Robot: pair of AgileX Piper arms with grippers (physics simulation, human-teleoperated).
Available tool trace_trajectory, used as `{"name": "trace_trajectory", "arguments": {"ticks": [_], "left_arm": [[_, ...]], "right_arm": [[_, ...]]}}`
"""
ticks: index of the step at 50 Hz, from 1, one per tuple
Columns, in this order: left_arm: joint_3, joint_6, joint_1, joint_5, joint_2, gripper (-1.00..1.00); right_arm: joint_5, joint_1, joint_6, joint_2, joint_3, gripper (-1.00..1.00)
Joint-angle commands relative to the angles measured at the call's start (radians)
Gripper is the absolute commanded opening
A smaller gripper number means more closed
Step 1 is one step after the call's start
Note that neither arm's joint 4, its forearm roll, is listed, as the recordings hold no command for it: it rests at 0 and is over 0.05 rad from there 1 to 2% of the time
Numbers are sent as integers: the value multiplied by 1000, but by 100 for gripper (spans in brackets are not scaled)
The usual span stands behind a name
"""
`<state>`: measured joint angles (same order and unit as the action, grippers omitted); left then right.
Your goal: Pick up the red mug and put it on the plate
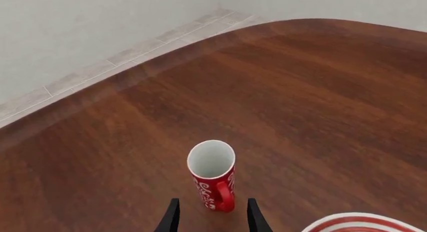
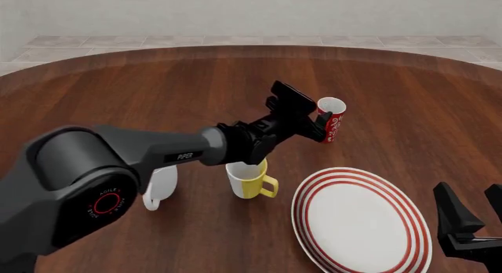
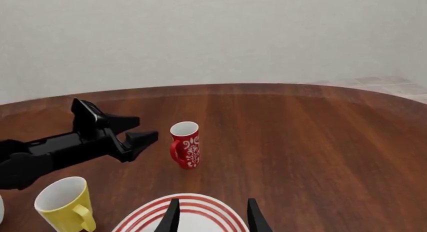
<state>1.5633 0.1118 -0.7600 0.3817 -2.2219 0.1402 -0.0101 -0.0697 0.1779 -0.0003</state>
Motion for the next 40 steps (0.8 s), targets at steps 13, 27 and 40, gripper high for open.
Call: {"name": "trace_trajectory", "arguments": {"ticks": [13, 27, 40], "left_arm": [[69, -14, -2, -20, -59, 100], [95, -31, -4, -37, -76, 100], [131, -46, -8, -55, -104, 100]], "right_arm": [[28, 4, -3, 34, 0, 100], [10, 4, -10, 15, 0, 100], [7, 8, -16, 11, 0, 100]]}}
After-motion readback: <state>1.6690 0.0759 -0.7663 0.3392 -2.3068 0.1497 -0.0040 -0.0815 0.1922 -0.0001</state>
